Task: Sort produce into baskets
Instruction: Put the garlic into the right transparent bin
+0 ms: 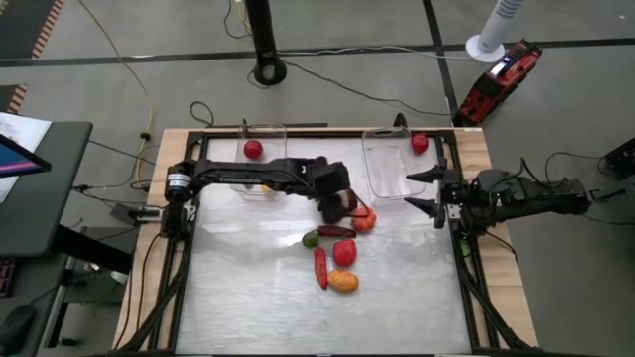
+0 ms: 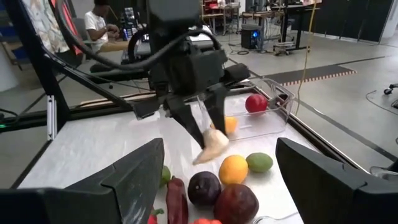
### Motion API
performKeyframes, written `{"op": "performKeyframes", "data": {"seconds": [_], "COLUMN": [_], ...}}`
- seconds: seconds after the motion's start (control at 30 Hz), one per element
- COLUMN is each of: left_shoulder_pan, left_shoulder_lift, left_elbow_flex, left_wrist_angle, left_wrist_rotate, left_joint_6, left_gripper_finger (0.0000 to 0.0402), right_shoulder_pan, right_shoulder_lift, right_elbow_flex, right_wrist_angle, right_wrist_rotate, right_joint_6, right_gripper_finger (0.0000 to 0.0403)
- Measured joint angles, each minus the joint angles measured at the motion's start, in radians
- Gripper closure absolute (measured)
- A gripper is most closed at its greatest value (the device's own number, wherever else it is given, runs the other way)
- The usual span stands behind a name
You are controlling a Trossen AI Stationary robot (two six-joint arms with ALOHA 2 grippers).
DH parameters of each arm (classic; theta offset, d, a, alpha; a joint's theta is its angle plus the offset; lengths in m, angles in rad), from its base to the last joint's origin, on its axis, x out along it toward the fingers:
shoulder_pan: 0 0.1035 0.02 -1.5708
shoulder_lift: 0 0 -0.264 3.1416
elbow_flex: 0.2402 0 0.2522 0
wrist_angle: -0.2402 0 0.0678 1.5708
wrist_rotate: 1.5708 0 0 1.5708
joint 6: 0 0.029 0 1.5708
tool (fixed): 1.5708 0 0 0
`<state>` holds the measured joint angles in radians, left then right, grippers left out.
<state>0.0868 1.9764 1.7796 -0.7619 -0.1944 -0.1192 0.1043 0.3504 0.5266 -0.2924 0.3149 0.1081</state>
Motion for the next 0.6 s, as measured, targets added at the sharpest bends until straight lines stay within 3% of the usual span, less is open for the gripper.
{"op": "performKeyframes", "data": {"seconds": [0.43,0.6], "left_shoulder_pan": [0.077,0.112], "left_shoulder_lift": [0.136,0.206], "left_elbow_flex": [0.000,-0.001], "left_wrist_angle": [0.564,0.690], "left_wrist_rotate": [0.011,0.090], "left_joint_6": [0.108,0.100], "left_gripper_finger": [0.0268,0.0268], "right_shoulder_pan": [0.006,0.006], "right_shoulder_lift": [0.000,-0.006], "right_elbow_flex": [0.000,0.000], "right_wrist_angle": [0.041,0.051], "right_wrist_rotate": [-0.001,-0.001], "right_joint_6": [-0.002,-0.009], "right_gripper_finger": [0.0068,0.0068]}}
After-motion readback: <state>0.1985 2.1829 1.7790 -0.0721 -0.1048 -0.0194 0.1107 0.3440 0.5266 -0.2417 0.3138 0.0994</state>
